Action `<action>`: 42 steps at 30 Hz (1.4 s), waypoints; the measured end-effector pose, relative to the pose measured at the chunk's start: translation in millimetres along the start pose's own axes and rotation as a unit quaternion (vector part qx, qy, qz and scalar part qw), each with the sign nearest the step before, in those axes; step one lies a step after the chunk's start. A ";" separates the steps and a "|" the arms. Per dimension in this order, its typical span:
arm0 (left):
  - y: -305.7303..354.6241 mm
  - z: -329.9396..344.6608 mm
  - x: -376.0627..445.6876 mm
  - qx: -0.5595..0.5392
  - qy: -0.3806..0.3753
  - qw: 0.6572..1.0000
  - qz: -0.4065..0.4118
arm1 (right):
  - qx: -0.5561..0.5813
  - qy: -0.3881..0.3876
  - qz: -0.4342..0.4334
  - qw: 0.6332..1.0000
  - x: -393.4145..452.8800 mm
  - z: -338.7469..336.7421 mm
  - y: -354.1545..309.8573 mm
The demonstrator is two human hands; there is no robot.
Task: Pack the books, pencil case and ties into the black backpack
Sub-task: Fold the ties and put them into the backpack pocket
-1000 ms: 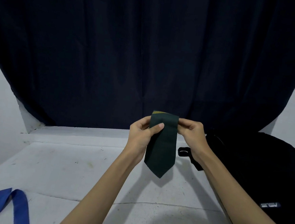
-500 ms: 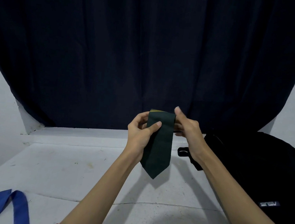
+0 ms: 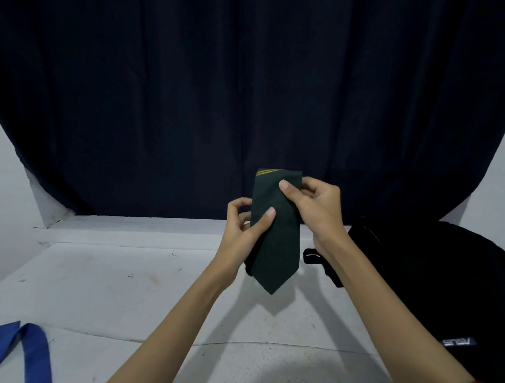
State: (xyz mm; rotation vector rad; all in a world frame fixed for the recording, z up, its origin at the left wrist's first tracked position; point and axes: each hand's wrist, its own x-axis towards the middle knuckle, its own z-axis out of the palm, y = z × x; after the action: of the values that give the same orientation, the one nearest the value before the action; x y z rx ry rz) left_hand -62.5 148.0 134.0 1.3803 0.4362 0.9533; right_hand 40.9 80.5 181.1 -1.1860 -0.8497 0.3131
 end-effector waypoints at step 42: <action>6.9 -2.1 16.4 0.019 -0.059 0.998 0.031 | 0.015 0.094 -0.071 0.993 4.6 6.9 -1.5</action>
State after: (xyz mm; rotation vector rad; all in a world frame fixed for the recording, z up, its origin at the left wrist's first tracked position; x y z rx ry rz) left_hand -56.8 161.4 144.4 1.4846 0.3256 0.9123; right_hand 38.6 87.5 185.2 -1.1026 -0.7573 0.0965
